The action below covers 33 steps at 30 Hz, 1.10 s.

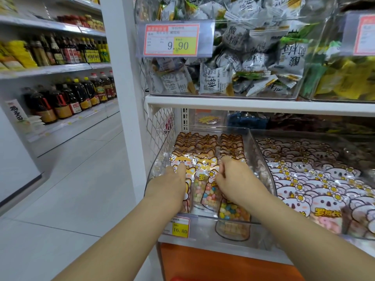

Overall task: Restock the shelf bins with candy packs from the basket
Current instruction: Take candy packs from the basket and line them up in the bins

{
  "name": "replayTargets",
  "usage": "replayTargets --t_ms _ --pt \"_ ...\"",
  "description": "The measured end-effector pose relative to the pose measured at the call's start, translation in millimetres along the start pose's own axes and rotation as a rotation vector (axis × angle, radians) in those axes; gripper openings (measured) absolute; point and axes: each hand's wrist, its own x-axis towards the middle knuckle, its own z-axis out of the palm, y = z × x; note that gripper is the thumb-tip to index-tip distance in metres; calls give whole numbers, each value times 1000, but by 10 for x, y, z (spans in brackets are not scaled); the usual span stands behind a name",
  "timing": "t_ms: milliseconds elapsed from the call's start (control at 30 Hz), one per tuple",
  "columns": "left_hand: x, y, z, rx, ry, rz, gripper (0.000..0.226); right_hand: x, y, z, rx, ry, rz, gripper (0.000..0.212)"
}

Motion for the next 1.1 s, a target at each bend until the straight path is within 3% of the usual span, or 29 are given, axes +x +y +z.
replayTargets --t_ms 200,500,533,600,667,767,867,1000,1100 --pt "3 4 9 0 10 -4 76 -161 10 -147 74 -19 50 13" --pt "19 40 5 -5 5 -23 65 213 -89 373 176 -58 -23 3" --pt "52 44 22 -7 5 -25 66 200 -88 386 161 -61 -28 13" --pt "129 44 71 -12 28 -19 64 88 -47 345 28 -137 -80 44" --pt "205 48 108 -35 45 -4 62 -69 8 238 -211 -253 -187 60" --pt "252 26 126 -58 47 24 73 -178 -1 60 -426 -412 -305 50" --pt "220 7 144 -38 82 62 79 -135 -67 -3 -631 -405 -345 47" --pt "186 -66 93 -135 60 155 51 -157 -48 25 -600 -418 -323 47" --pt "157 -60 62 -440 -170 295 11 -126 73 36 -411 -583 -316 30"
